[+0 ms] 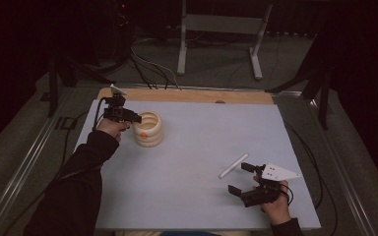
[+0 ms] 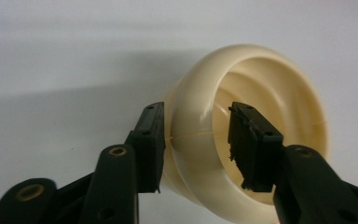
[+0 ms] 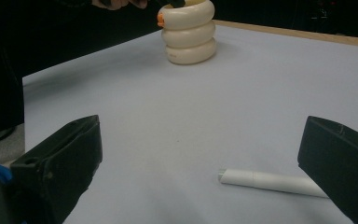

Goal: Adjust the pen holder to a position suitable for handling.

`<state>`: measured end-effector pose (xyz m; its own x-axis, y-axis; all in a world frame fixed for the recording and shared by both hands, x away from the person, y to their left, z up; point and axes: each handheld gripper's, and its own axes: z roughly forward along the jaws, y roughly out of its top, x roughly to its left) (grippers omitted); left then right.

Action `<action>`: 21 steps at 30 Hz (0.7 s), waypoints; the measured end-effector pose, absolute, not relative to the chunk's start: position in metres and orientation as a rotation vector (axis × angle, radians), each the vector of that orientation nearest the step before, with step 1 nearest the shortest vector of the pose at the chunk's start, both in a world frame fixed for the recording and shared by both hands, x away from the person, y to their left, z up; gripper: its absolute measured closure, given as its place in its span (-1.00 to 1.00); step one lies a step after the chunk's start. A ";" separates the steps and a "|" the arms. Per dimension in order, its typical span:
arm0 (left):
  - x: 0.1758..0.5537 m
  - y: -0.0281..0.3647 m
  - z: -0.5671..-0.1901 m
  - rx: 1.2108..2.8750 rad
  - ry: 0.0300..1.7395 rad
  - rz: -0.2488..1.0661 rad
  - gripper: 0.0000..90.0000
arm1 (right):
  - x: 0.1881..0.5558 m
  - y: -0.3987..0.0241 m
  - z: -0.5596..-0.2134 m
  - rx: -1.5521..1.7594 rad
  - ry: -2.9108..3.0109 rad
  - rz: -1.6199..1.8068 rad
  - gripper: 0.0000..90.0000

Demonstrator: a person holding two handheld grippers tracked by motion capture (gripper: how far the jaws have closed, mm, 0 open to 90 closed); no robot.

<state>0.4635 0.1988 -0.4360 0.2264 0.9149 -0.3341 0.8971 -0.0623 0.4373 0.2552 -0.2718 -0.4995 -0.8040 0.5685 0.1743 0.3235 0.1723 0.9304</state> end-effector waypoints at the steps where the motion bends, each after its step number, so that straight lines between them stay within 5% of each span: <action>1: 0.463 0.199 -0.436 1.947 1.661 0.041 0.35 | 0.255 -0.272 -0.499 0.866 2.232 1.684 -1.00; 9: 0.467 0.190 -0.435 2.077 1.648 0.105 0.63 | 0.255 -0.273 -0.499 0.866 2.228 1.683 -1.00; 21: 0.461 0.166 -0.423 2.166 1.500 0.082 0.67 | 0.255 -0.273 -0.499 0.866 2.228 1.685 -1.00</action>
<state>0.4605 0.1660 -0.4229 0.3910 0.8918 -0.2276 0.8615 -0.2676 0.4315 0.2549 -0.2729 -0.4990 -0.8032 0.5700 0.1728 0.3215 0.1707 0.9314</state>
